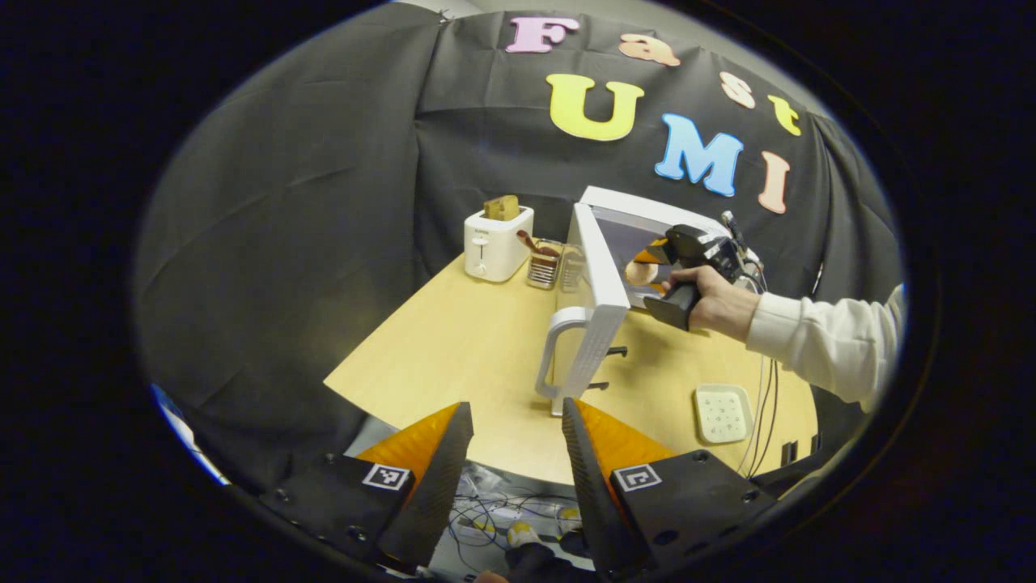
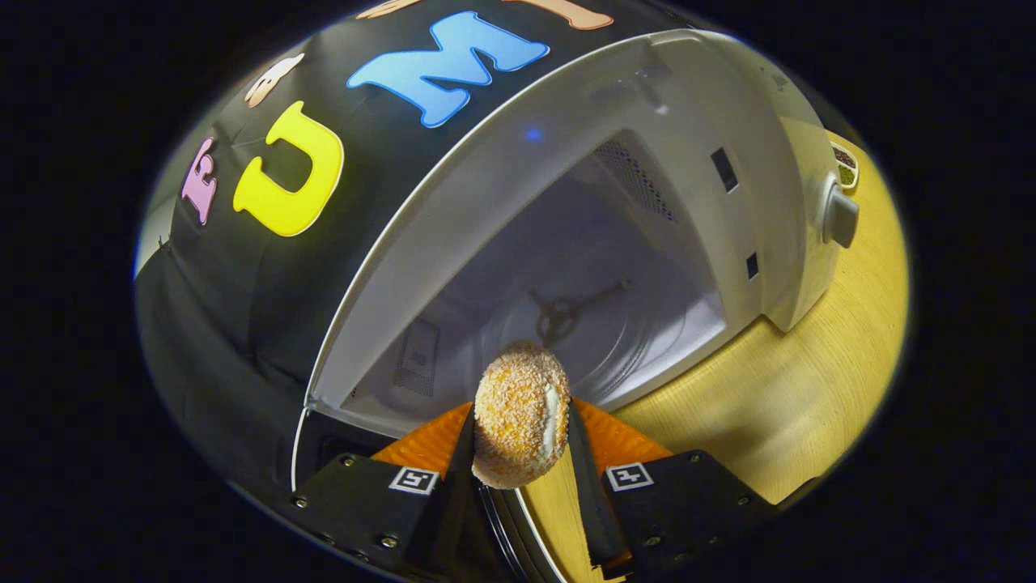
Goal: Open the microwave oven with the left hand, put the food in, and close the microwave oven.
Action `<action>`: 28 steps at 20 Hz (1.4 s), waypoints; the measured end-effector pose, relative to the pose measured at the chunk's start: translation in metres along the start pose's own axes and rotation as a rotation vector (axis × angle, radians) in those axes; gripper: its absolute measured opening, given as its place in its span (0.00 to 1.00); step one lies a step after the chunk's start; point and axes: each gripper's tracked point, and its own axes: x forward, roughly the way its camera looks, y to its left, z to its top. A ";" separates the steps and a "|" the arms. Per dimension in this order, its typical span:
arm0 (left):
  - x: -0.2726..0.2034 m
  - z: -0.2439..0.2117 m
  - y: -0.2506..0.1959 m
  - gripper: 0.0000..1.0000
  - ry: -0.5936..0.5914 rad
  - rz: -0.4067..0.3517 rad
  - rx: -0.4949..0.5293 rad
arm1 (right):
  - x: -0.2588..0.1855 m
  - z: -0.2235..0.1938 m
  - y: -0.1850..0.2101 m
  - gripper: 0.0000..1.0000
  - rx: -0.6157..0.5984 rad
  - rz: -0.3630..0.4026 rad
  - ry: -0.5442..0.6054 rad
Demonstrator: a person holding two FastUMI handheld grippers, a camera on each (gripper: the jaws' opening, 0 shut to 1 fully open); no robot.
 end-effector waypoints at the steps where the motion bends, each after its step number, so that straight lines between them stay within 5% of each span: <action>1: 0.002 0.000 0.001 0.76 0.010 0.003 0.004 | 0.006 0.003 -0.002 0.60 -0.002 -0.006 -0.023; 5: 0.006 -0.003 0.004 0.82 0.040 0.011 -0.009 | 0.024 0.012 -0.006 0.60 0.014 -0.016 -0.099; 7: 0.006 -0.005 0.006 0.71 0.053 0.016 -0.004 | 0.034 0.022 -0.009 0.60 0.017 -0.029 -0.155; 8: 0.007 -0.005 0.007 0.82 0.059 0.017 0.001 | 0.039 0.026 -0.012 0.60 0.027 -0.037 -0.184; 13: 0.007 -0.009 0.010 0.82 0.080 0.023 0.009 | 0.059 0.029 -0.030 0.60 0.067 -0.106 -0.253; 14: 0.007 -0.008 0.010 0.82 0.079 0.024 0.010 | 0.062 0.024 -0.031 0.70 0.085 -0.109 -0.241; 17: 0.008 -0.010 0.009 0.82 0.084 0.022 0.009 | 0.069 0.021 -0.029 0.73 0.108 -0.105 -0.242; 19: 0.007 -0.009 0.010 0.71 0.081 0.022 0.010 | 0.073 0.023 -0.026 0.73 0.159 -0.106 -0.250; 21: 0.007 -0.008 0.011 0.75 0.077 0.019 0.011 | 0.072 0.025 -0.024 0.75 0.190 -0.116 -0.259; 25: 0.008 -0.005 0.012 0.71 0.065 0.008 0.006 | 0.069 0.022 -0.014 0.91 0.230 -0.096 -0.226; 26: 0.009 -0.002 0.013 0.82 0.058 0.003 0.011 | 0.067 0.020 -0.014 0.96 0.234 -0.103 -0.212; 28: 0.012 0.006 0.016 0.82 0.039 -0.005 0.028 | 0.061 0.020 -0.012 0.97 0.216 -0.104 -0.197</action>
